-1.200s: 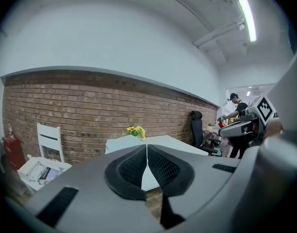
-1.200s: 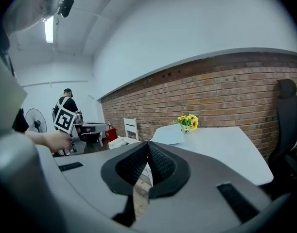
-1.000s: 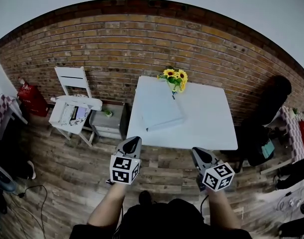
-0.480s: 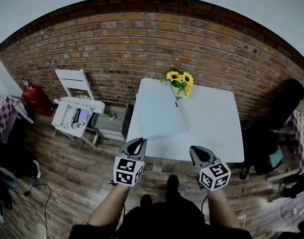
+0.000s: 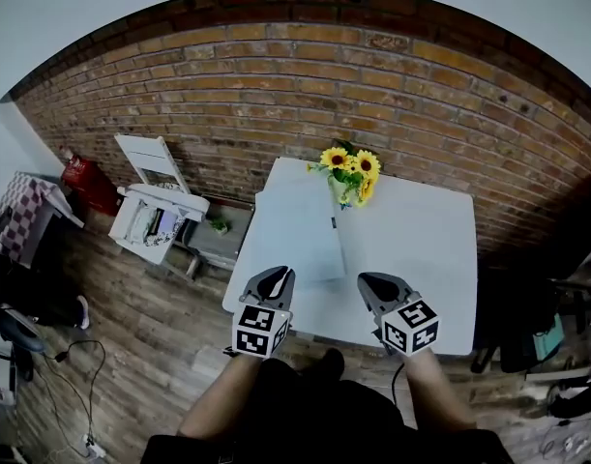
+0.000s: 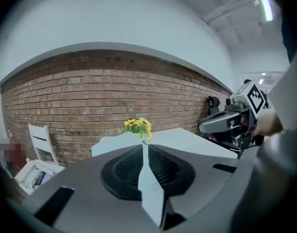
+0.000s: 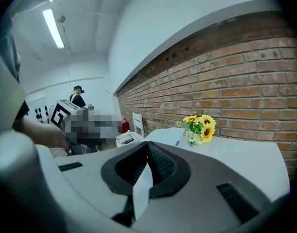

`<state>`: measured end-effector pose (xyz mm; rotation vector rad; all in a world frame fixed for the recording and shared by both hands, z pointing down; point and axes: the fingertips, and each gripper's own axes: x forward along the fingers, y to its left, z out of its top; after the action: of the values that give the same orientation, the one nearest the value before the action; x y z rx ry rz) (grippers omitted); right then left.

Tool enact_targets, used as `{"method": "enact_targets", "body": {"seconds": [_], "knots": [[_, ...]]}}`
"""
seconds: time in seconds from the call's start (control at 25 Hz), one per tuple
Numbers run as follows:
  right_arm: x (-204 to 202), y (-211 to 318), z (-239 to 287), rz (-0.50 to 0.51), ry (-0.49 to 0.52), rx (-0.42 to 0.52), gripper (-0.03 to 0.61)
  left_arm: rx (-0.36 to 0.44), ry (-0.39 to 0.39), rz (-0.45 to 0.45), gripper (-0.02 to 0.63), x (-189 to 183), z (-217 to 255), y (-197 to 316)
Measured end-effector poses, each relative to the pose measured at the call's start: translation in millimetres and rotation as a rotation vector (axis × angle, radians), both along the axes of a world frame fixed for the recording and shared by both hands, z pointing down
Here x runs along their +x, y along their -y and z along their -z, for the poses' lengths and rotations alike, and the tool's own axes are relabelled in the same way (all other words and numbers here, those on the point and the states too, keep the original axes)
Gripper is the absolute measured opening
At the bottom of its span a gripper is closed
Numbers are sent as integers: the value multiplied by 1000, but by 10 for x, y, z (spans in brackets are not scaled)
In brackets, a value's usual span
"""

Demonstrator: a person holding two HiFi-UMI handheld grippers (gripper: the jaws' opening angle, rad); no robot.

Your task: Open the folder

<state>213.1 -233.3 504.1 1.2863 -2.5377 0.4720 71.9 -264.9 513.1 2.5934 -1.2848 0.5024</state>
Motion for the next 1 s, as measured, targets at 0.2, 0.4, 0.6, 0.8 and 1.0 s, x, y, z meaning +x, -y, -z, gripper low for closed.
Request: {"method": "enact_targets", "body": {"seconds": [0.2, 0.4, 0.6, 0.8, 1.0], "knots": [[147, 194, -164, 20, 35, -49, 14, -29, 13, -9, 76, 213, -163, 142], [171, 343, -288, 36, 48, -95, 14, -62, 66, -90, 182, 409, -377, 182], [178, 434, -406, 46, 56, -127, 14, -93, 94, -150, 260, 597, -591, 198], [159, 420, -505, 59, 67, -153, 14, -107, 205, -201, 324, 731, -824, 168], [168, 380, -543, 60, 87, -167, 14, -118, 233, -244, 373, 906, -933, 170]]}}
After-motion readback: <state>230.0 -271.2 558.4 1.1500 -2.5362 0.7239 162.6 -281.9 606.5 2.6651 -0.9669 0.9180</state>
